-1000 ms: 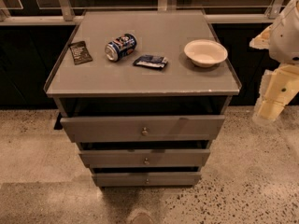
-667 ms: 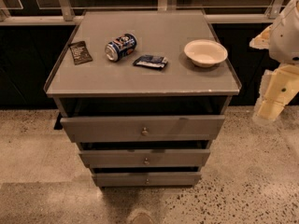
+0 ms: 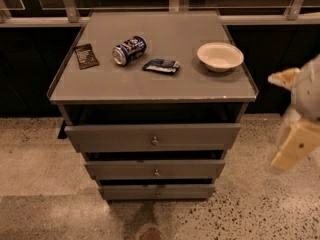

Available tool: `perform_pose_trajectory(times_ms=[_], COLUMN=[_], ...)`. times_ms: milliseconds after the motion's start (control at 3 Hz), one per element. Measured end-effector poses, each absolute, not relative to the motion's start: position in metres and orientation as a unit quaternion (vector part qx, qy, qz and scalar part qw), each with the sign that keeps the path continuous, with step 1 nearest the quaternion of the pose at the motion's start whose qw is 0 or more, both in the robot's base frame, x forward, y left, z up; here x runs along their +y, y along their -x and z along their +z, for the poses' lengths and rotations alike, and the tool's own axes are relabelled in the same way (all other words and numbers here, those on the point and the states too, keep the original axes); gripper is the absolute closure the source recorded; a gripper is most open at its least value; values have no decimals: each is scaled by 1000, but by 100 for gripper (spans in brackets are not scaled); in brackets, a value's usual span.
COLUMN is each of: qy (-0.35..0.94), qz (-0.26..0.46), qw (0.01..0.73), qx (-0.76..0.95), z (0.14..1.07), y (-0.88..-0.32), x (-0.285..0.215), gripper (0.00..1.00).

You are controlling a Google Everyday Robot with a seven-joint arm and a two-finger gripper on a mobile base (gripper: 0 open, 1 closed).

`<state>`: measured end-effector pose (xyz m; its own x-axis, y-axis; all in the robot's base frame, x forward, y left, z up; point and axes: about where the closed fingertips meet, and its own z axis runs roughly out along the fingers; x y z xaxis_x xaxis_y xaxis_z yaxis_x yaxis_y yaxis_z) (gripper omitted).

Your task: Open bottom drawer

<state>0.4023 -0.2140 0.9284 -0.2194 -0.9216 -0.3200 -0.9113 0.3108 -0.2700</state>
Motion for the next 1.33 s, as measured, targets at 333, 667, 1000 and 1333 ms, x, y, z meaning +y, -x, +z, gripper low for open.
perform_pose_trajectory(times_ms=[333,667,1000,1333], qy=[569,534,515,488], qz=[46,134,167,197], qw=[260,261,245,257], qx=[779,793,805,811], z=[874,768,706,685], y=[-376,-371,-363,-359], x=[-183,-153,-152,-158], gripper=[0,0,0,0])
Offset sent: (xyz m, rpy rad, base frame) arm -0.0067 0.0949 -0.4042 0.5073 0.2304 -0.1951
